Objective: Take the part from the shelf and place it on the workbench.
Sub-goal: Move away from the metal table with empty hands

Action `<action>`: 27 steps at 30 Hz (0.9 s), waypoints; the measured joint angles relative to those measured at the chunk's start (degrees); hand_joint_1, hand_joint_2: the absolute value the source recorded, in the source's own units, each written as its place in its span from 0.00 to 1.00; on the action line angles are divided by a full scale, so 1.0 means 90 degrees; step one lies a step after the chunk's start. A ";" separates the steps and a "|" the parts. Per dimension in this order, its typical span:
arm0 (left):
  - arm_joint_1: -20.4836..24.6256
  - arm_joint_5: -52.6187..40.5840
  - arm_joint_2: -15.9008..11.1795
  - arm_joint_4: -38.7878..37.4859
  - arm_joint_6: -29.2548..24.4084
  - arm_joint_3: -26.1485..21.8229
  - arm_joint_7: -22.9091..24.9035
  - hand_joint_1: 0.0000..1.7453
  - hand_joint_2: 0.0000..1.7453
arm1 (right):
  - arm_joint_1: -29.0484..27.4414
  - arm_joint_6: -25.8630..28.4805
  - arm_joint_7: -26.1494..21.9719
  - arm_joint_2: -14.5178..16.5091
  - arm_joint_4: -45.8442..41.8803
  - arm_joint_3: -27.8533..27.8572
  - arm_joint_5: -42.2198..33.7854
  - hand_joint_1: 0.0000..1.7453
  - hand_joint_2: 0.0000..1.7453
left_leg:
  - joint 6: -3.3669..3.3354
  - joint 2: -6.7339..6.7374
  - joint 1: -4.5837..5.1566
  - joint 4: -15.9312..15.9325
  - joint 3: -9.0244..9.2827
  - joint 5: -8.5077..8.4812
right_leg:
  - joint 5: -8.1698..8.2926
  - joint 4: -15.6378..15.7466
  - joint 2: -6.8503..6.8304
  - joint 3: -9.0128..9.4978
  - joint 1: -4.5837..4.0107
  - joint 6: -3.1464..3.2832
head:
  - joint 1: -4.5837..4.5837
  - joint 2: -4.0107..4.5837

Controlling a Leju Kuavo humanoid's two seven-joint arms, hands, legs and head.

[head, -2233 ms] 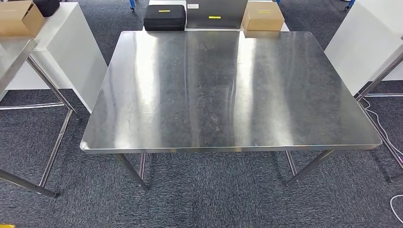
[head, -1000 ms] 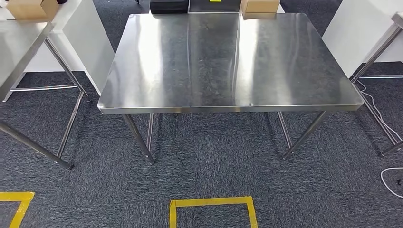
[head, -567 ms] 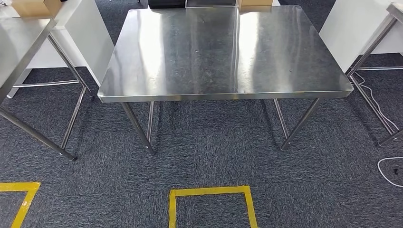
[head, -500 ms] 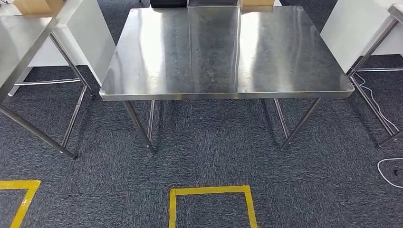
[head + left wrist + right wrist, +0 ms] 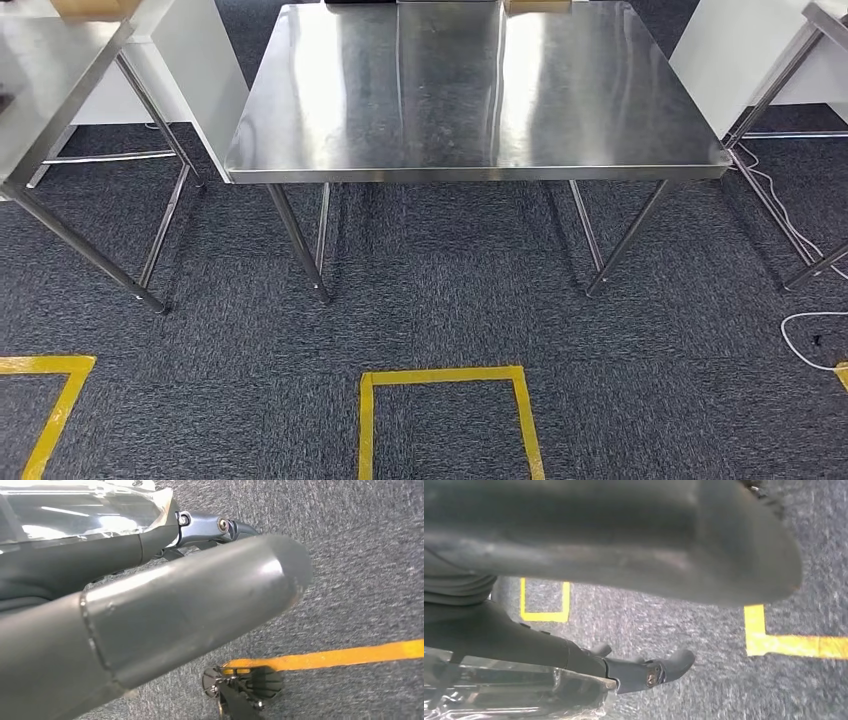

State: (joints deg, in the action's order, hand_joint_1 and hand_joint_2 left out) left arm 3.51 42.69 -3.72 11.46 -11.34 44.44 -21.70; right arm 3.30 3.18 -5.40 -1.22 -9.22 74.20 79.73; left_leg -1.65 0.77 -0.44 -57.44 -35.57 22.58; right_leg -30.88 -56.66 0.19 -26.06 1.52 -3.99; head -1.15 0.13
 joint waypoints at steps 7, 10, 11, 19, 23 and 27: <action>-0.0067 0.0062 -0.0010 0.0006 -0.0010 0.0001 -0.0026 0.00 0.00 | -0.0012 0.0042 -0.0018 0.0001 -0.0003 -0.0007 0.0016 0.00 0.00 | 0.0160 -0.0060 -0.0063 -0.0987 -0.0302 0.1075 | 0.0369 0.0044 -0.0044 -0.0422 -0.0036 0.0510 | -0.0061 0.0000; -0.0067 0.0067 -0.0009 0.0007 -0.0019 0.0001 -0.0045 0.00 0.00 | -0.0015 0.0082 -0.0021 0.0000 -0.0003 -0.0008 0.0025 0.00 0.00 | 0.0151 -0.0072 -0.0063 -0.1845 -0.0251 0.1335 | 0.0634 0.0026 -0.0053 -0.0727 -0.0092 0.0521 | -0.0061 0.0000; -0.0068 0.0067 -0.0006 0.0007 -0.0020 0.0002 -0.0051 0.00 0.00 | -0.0017 0.0104 -0.0021 0.0001 -0.0003 -0.0011 0.0031 0.00 0.00 | 0.0124 -0.0073 -0.0060 -0.1758 -0.0057 0.1150 | 0.0719 0.0023 -0.0053 -0.0836 -0.0106 0.0512 | -0.0062 0.0000; -0.0065 0.0087 -0.0009 0.0011 -0.0025 0.0002 -0.0092 0.00 0.00 | -0.0035 0.0285 -0.0042 0.0022 -0.0005 -0.0035 0.0065 0.00 1.00 | -0.0153 -0.0064 0.0062 0.0465 0.1347 0.0951 | 0.1160 0.0037 -0.0071 -0.1203 -0.0118 0.0286 | -0.0065 0.0000; -0.0064 0.0112 0.0001 0.0016 -0.0025 0.0000 -0.0086 0.00 0.00 | -0.0053 0.0378 -0.0083 0.0001 -0.0005 -0.0043 0.0064 0.00 1.00 | -0.0221 -0.0003 0.0052 0.0496 0.0943 0.0550 | 0.0008 -0.1209 -0.0042 -0.1494 -0.0101 0.0390 | 0.0001 0.0000; -0.0047 0.0111 0.0002 0.0021 -0.0016 0.0002 -0.0071 0.00 0.00 | -0.0038 0.0451 -0.0080 -0.0024 -0.0005 -0.0043 0.0039 0.00 1.00 | -0.0136 0.0040 0.0042 0.0361 0.0406 0.0204 | 0.0317 -0.1704 -0.0041 -0.1015 -0.0044 0.0073 | 0.0003 0.0000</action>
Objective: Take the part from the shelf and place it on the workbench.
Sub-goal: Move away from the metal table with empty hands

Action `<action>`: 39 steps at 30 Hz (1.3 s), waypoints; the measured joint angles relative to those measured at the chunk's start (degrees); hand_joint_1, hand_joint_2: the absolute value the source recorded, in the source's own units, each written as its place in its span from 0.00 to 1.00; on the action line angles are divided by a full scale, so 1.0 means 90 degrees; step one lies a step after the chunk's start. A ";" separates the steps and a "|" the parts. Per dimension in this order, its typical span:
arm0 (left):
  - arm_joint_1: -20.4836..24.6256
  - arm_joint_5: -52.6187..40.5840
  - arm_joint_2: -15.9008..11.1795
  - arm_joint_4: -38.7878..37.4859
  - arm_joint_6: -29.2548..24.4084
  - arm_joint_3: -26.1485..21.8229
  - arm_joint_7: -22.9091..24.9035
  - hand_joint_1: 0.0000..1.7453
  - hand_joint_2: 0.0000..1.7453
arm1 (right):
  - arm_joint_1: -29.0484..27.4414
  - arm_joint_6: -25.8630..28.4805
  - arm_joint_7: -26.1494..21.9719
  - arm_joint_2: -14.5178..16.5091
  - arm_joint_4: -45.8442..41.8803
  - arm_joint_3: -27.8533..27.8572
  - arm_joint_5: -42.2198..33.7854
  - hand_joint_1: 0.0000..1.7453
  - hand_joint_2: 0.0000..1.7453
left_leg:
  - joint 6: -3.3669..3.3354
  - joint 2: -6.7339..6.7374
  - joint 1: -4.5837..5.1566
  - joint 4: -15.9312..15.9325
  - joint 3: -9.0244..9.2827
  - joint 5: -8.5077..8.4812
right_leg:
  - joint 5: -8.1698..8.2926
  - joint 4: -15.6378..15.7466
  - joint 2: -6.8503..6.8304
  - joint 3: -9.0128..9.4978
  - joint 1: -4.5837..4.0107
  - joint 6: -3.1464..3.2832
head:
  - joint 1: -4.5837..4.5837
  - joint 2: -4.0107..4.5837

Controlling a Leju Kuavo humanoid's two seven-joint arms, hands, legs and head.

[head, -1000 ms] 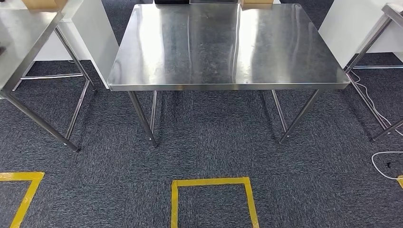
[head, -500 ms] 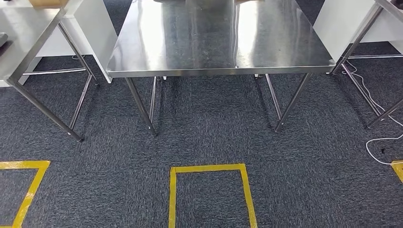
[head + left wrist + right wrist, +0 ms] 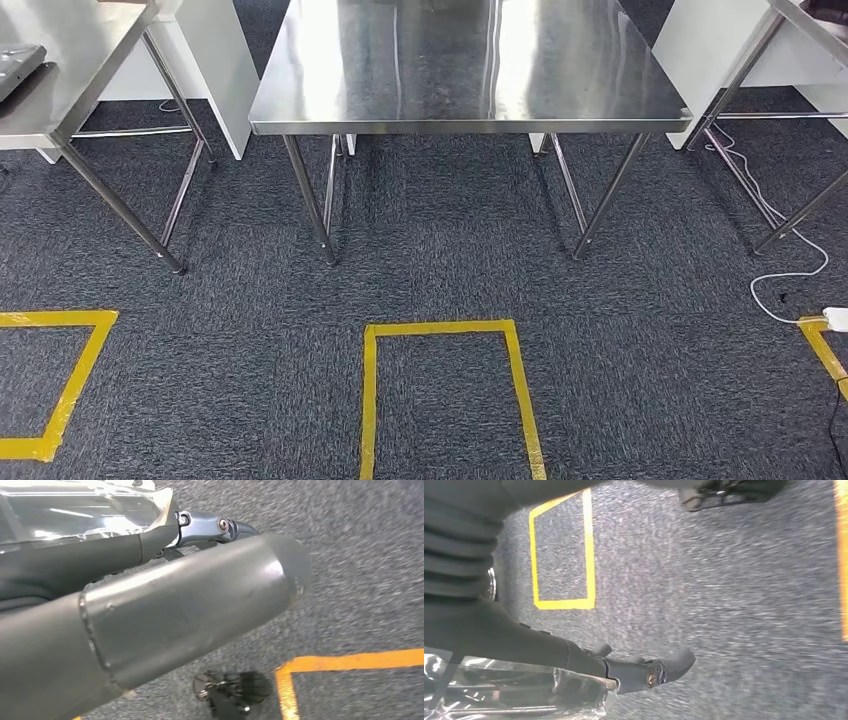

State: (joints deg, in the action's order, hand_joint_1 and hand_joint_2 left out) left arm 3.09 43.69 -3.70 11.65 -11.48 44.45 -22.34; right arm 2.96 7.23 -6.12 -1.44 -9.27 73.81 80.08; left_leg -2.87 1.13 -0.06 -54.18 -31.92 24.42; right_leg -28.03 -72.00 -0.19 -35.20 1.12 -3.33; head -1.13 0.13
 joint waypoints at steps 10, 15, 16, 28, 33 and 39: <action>0.0023 -0.0046 -0.0021 0.0022 0.0013 0.0057 0.0058 0.00 0.00 | 0.0019 0.0064 0.0026 0.0018 -0.0007 0.0000 -0.0091 0.00 1.00 | 0.0256 -0.0063 -0.0032 -0.0703 -0.0582 0.0275 | -0.0202 0.1887 -0.0029 0.1008 0.0008 0.0410 | -0.0091 0.0000; 0.0024 -0.0052 -0.0022 0.0029 0.0013 0.0084 0.0064 0.00 0.00 | 0.0010 0.0124 0.0014 0.0017 -0.0007 0.0000 -0.0099 0.00 1.00 | 0.0293 -0.0079 -0.0046 -0.2080 -0.0697 0.1172 | 0.0135 0.1830 -0.0037 0.0595 -0.0052 0.0475 | -0.0108 0.0000; 0.0026 -0.0054 -0.0022 0.0033 0.0013 0.0090 0.0064 0.00 0.00 | 0.0006 0.0129 0.0007 0.0018 -0.0007 0.0000 -0.0100 0.00 1.00 | 0.0275 -0.0080 -0.0046 -0.2166 -0.0598 0.1053 | 0.0203 0.1797 -0.0037 0.0487 -0.0063 0.0465 | -0.0110 0.0000; 0.0091 -0.0056 -0.0030 0.0063 -0.0071 0.0115 0.0023 0.00 0.00 | -0.0029 0.0102 -0.0015 0.0027 -0.0010 0.0000 -0.0101 0.00 1.00 | -0.0139 -0.0039 0.0056 0.0086 0.0633 0.0485 | -0.0141 0.0509 -0.0020 -0.0469 -0.0069 0.0277 | -0.0053 0.0000; 0.0081 -0.0099 -0.0021 0.0064 -0.0087 0.0148 0.0022 0.00 0.00 | -0.0065 0.0077 -0.0045 0.0004 -0.0010 0.0000 -0.0102 0.00 1.00 | -0.0073 -0.0028 0.0059 -0.0004 0.0318 0.0259 | -0.0295 0.0845 -0.0012 0.0303 -0.0028 0.0083 | -0.0042 0.0000; 0.0100 -0.0174 -0.0013 0.0070 -0.0103 0.0167 0.0054 0.00 0.00 | -0.0062 0.0057 -0.0114 -0.0018 -0.0014 0.0000 -0.0148 0.00 1.00 | 0.0073 -0.0028 0.0082 -0.0164 0.0190 0.0196 | -0.0087 0.1901 -0.0005 0.0869 -0.0078 0.0260 | -0.0057 0.0000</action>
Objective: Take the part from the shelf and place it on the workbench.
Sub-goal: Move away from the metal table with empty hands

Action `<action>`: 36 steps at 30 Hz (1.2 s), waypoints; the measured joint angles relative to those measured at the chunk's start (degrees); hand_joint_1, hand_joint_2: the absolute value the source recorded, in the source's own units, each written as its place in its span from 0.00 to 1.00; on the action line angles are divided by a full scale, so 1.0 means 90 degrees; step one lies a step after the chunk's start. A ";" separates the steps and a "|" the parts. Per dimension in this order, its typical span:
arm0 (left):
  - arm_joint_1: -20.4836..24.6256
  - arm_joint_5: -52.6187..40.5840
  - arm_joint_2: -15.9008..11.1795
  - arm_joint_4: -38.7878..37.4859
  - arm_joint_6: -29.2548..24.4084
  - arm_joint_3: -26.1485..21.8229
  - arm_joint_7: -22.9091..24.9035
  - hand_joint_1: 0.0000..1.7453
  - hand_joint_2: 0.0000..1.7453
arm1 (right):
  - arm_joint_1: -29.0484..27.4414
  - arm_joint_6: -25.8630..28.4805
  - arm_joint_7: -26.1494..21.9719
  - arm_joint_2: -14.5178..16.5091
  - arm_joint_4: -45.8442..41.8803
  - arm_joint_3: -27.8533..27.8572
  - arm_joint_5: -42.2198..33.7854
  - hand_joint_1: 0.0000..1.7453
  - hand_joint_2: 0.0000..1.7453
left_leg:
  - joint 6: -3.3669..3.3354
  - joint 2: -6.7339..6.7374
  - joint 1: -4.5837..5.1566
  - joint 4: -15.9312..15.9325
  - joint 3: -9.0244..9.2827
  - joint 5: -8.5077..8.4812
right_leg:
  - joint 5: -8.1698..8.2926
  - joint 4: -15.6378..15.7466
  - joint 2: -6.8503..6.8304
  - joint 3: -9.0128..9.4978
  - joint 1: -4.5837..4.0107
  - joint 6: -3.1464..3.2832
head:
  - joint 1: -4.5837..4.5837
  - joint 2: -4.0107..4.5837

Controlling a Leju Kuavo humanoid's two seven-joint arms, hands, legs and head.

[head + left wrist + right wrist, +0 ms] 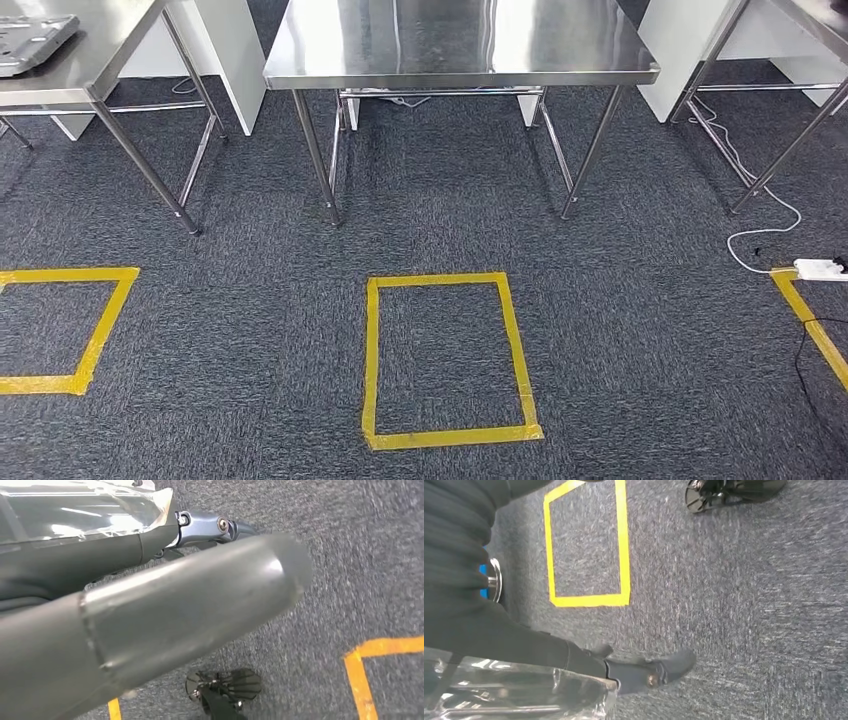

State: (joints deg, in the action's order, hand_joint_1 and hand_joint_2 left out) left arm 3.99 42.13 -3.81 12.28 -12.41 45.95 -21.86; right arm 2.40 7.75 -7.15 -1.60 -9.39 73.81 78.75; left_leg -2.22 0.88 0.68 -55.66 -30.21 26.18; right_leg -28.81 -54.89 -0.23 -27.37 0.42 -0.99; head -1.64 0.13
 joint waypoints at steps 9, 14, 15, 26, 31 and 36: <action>-0.0017 -0.0006 -0.0006 0.0006 -0.0035 0.0076 0.0024 0.00 0.00 | -0.0042 0.0076 -0.0061 0.0036 -0.0013 0.0000 -0.0036 0.00 1.00 | 0.0261 -0.0083 -0.0158 -0.1680 -0.0675 0.0836 | 0.0230 -0.0011 -0.0010 -0.0188 0.0076 0.0194 | -0.0041 0.0000; -0.0011 0.0008 -0.0010 0.0009 -0.0048 0.0079 0.0023 0.00 0.00 | -0.0017 0.0069 -0.0072 0.0044 -0.0013 0.0000 -0.0044 0.00 1.00 | 0.0170 -0.0167 -0.0150 -0.0025 0.0192 0.0206 | 0.0280 -0.0039 0.0030 -0.0250 0.0031 0.0075 | -0.0030 0.0000; -0.0012 0.0016 -0.0010 0.0012 -0.0052 0.0079 0.0023 0.00 0.00 | -0.0011 0.0067 -0.0074 0.0044 -0.0013 0.0000 -0.0044 0.00 1.00 | 0.0135 -0.0156 -0.0123 -0.0007 0.0178 0.0197 | 0.0302 -0.0036 0.0041 -0.0280 0.0018 0.0027 | -0.0027 0.0000; -0.0014 0.0035 0.0011 0.0031 -0.0078 0.0078 0.0022 0.00 0.00 | -0.0036 0.0060 -0.0083 0.0042 -0.0014 0.0000 -0.0042 0.00 0.00 | -0.0093 0.0311 -0.0094 0.0059 0.0016 0.0000 | -0.0176 -0.0923 -0.0141 -0.0575 0.0071 -0.0202 | 0.0029 0.0000; 0.0003 0.0035 0.0016 0.0036 -0.0085 0.0078 0.0022 0.00 0.00 | -0.0012 0.0047 -0.0085 0.0039 -0.0018 0.0000 -0.0047 0.00 0.00 | 0.0084 0.0570 -0.0043 -0.0057 0.0006 0.0075 | 0.0104 -0.0103 -0.0210 -0.0231 0.0041 -0.0012 | 0.0019 0.0000; -0.0014 0.0035 0.0016 0.0039 -0.0091 0.0079 0.0020 0.00 0.00 | -0.0024 0.0047 -0.0094 0.0056 -0.0020 0.0001 -0.0051 0.00 0.00 | 0.0255 -0.0026 -0.0128 -0.1345 -0.0530 0.0933 | 0.0234 -0.0101 0.0067 -0.0278 0.0104 0.0190 | 0.0001 0.0000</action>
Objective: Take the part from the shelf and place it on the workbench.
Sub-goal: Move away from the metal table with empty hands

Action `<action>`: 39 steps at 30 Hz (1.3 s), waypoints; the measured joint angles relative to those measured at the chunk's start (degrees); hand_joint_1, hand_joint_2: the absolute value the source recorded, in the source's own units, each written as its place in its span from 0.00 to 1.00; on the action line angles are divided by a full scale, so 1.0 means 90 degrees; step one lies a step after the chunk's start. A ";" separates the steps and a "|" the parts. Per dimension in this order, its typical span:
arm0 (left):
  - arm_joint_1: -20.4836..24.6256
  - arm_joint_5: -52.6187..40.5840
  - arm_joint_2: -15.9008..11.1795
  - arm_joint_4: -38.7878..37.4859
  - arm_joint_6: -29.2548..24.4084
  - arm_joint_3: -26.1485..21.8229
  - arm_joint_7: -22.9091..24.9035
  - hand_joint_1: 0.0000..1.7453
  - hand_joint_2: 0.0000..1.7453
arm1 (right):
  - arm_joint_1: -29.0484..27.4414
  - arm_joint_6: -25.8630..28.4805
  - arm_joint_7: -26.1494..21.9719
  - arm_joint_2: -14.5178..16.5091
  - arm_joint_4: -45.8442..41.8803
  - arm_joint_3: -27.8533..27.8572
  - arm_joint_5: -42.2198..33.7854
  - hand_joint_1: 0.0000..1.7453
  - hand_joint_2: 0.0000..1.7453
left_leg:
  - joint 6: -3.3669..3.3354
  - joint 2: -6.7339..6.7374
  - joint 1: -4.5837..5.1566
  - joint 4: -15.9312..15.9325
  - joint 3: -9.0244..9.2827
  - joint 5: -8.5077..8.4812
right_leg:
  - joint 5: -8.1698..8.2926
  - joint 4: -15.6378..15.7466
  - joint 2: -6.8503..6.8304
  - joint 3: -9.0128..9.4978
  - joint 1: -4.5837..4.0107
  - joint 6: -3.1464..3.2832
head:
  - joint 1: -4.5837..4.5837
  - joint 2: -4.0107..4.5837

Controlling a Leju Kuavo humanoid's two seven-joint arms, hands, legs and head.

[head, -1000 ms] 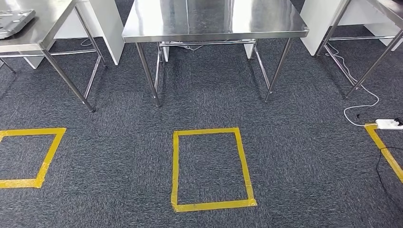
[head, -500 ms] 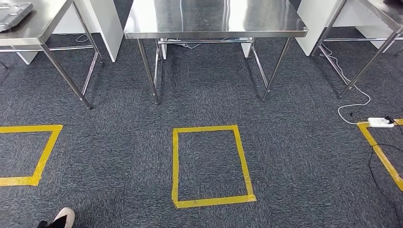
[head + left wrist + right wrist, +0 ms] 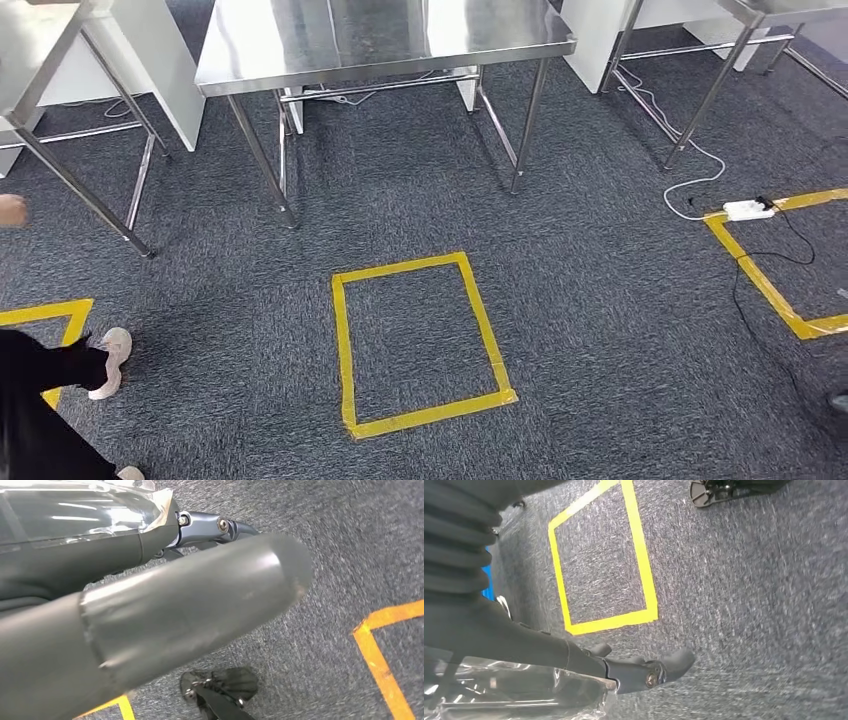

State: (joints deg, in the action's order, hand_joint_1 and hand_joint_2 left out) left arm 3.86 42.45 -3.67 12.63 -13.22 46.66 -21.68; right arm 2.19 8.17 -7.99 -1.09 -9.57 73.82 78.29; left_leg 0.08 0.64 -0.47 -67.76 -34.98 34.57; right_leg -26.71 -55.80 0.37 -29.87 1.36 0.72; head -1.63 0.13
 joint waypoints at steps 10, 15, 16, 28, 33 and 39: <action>0.0007 0.0007 -0.0029 0.0002 -0.0042 0.0001 -0.0029 0.00 0.00 | -0.0002 -0.0009 -0.0025 0.0035 -0.0005 0.0002 0.0001 0.00 0.00 | -0.0233 -0.0459 0.0028 0.1331 0.0681 -0.0748 | 0.0150 0.0019 0.0695 -0.0166 -0.0024 -0.0202 | 0.0001 0.0000; -0.0012 0.0022 -0.0022 0.0010 -0.0093 0.0000 -0.0080 0.00 0.00 | 0.0002 -0.0007 -0.0030 0.0035 -0.0002 0.0001 0.0018 0.00 0.00 | -0.0373 -0.0018 -0.0006 0.1537 0.0685 -0.0928 | -0.0448 -0.1135 0.0102 -0.0793 -0.0042 -0.0187 | 0.0043 0.0000; -0.0020 0.0024 -0.0022 0.0010 -0.0098 0.0000 -0.0085 0.00 0.00 | 0.0007 -0.0008 -0.0032 0.0032 -0.0002 0.0001 0.0023 0.00 0.00 | -0.0370 0.0078 -0.0005 0.1534 0.0668 -0.0931 | -0.0613 -0.1538 0.0063 -0.0973 -0.0031 -0.0205 | 0.0049 0.0000; 0.0016 0.0027 -0.0025 0.0036 -0.0104 0.0000 -0.0114 0.00 0.00 | -0.0011 -0.0028 -0.0032 -0.0010 -0.0002 0.0001 0.0022 0.00 0.00 | 0.0020 0.0503 -0.0064 0.1032 0.0521 -0.0550 | -0.0041 -0.0105 -0.0183 -0.0086 0.0050 -0.0168 | 0.0023 0.0000; -0.0047 0.0027 -0.0025 0.0038 -0.0111 0.0001 -0.0112 0.00 0.00 | -0.0016 -0.0048 -0.0028 -0.0005 -0.0002 0.0001 0.0021 0.00 0.00 | -0.0006 -0.0059 -0.0071 -0.0503 -0.0165 0.0161 | 0.0051 -0.0111 0.0219 -0.0176 -0.0053 -0.0031 | 0.0014 0.0000; -0.0099 0.0028 -0.0054 0.0033 -0.0148 0.0002 -0.0140 0.00 0.00 | -0.0025 -0.0062 -0.0018 0.0039 0.0005 0.0002 0.0014 0.00 0.00 | -0.0419 -0.0612 0.0043 0.1171 0.0587 -0.0723 | 0.0122 -0.0106 0.0696 -0.0206 -0.0096 -0.0067 | 0.0038 0.0000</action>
State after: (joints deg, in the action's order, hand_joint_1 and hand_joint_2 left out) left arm 2.97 42.70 -4.16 12.93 -14.55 46.69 -22.94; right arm 1.96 7.62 -8.15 -0.74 -9.52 73.83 78.42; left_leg -3.70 -4.86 -0.09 -57.22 -29.70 28.06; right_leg -25.61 -56.75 6.63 -31.73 0.49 0.11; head -1.29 0.13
